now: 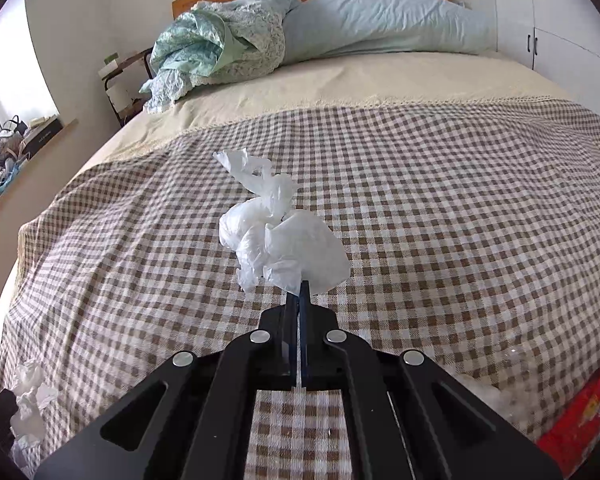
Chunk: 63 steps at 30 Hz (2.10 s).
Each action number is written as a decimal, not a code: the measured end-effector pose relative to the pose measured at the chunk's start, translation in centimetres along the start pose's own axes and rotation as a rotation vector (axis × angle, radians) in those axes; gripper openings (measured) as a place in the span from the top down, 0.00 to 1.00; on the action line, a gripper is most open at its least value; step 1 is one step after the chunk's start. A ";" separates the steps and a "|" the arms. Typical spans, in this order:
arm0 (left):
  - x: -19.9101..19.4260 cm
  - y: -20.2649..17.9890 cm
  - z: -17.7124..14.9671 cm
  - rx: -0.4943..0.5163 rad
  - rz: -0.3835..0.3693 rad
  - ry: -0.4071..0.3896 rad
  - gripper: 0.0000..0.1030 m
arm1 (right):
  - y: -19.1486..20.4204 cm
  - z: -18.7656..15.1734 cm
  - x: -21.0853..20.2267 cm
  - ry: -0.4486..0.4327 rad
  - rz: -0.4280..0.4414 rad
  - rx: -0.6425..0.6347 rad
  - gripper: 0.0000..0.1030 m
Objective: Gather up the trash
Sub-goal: 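Grasp the white tissue with left tool while right tool grasps the white plastic bag, then carry the tissue and white plastic bag with both tools over the trash bag, then open left tool to drop the tissue while right tool drops the white bag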
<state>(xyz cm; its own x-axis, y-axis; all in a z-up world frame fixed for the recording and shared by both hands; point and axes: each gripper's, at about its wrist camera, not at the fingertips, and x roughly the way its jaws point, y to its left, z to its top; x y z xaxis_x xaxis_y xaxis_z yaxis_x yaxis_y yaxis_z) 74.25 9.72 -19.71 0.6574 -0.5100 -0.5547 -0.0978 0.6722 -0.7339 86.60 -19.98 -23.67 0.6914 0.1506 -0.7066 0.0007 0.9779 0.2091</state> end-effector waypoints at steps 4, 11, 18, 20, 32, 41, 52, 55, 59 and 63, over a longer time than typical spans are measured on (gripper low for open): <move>0.4 -1.3 -1.2 0.027 -0.003 0.026 0.98 | 0.9 -1.1 -5.3 -0.023 0.008 -0.055 0.99; -1.9 -5.2 -3.9 0.146 0.011 0.008 0.98 | -0.2 -3.9 -17.0 -0.078 0.014 -0.111 0.99; -4.3 -13.1 -8.1 0.411 0.047 0.032 0.98 | -6.7 -10.2 -27.1 -0.105 -0.063 -0.031 0.99; -5.3 -15.8 -10.1 0.482 0.029 0.032 0.98 | -9.2 -12.4 -30.1 -0.106 -0.101 -0.014 0.99; -11.2 -26.6 -30.7 0.736 -0.194 0.294 0.98 | -22.9 -31.3 -43.8 -0.058 -0.280 0.077 0.99; -7.3 -30.0 -46.0 0.905 -0.154 0.548 0.98 | -30.3 -49.3 -42.8 0.145 -0.357 0.279 0.99; -1.9 -29.5 -58.6 0.977 -0.064 0.792 0.98 | -32.0 -62.3 -35.6 0.384 -0.374 0.511 0.49; -0.6 -29.1 -61.1 0.999 -0.043 0.833 0.98 | -32.3 -62.5 -37.1 0.312 -0.356 0.545 0.46; 1.2 -28.6 -64.5 1.028 -0.028 0.898 0.98 | -34.0 -62.0 -41.5 0.184 -0.377 0.622 0.46; 3.6 -27.9 -68.1 1.085 0.044 0.946 0.98 | -35.8 -61.4 -46.3 0.063 -0.435 0.697 0.46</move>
<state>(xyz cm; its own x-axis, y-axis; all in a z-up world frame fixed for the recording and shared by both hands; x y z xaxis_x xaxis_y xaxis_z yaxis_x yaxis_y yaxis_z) 28.50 -47.41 -27.95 -0.1066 -0.3473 -0.9317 0.7850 0.5457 -0.2933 10.18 -53.05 -39.93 0.4838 -0.1931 -0.8536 0.7221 0.6392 0.2647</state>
